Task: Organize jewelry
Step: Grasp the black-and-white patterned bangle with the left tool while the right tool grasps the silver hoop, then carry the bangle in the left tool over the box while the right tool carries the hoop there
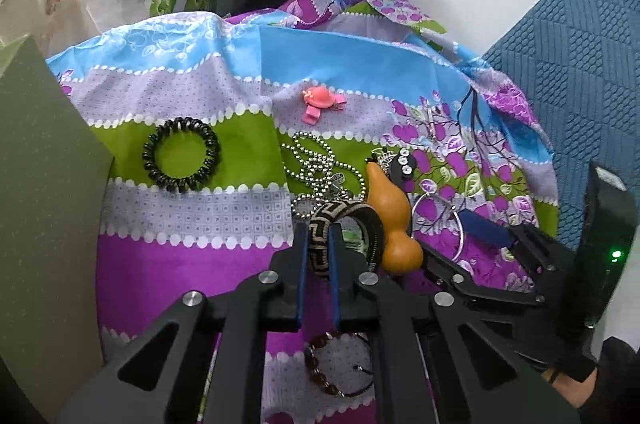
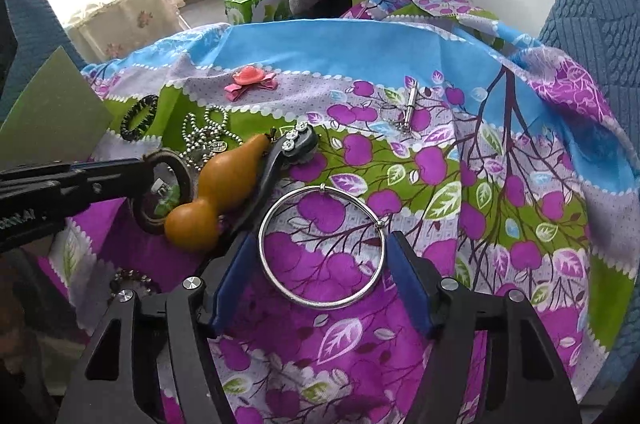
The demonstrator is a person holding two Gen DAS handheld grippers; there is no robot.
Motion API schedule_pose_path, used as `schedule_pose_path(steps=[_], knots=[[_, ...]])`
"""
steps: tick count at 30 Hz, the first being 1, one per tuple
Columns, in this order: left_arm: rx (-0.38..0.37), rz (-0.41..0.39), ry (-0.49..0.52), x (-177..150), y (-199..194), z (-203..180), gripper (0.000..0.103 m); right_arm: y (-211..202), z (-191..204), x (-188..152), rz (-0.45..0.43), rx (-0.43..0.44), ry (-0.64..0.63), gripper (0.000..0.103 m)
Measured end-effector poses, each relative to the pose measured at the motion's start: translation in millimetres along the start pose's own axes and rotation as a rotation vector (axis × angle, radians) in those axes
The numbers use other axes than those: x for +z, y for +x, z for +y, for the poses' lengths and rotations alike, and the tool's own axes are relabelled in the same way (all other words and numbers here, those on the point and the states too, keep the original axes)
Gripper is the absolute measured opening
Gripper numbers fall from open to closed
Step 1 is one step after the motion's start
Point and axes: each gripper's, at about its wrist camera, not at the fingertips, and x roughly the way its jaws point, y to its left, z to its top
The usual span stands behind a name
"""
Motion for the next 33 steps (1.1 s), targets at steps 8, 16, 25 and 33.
schedule_pose_path(steps=[8,16,25,33], knots=[[-0.016,-0.033,-0.014,-5.0,-27.1,-0.7,0.008,-21.8,-1.5,-5.7,-0.020,-0.024,0.024,0.065],[0.000,-0.064,0.003,-13.5,-54.3,-3.5,0.008,-58.1,5.0,-8.7,-0.059,-0.037,0.038,0.066],[0.018,-0.105,0.025,-22.4,-97.1,-0.7,0.008,-105.8,26.3,-8.7,-0.120,-0.008,0.065,0.066],[0.048,-0.210,0.013,-11.7,-158.6,13.2,0.008,-155.4,51.2,15.5,-0.219,0.007,0.033,0.066]])
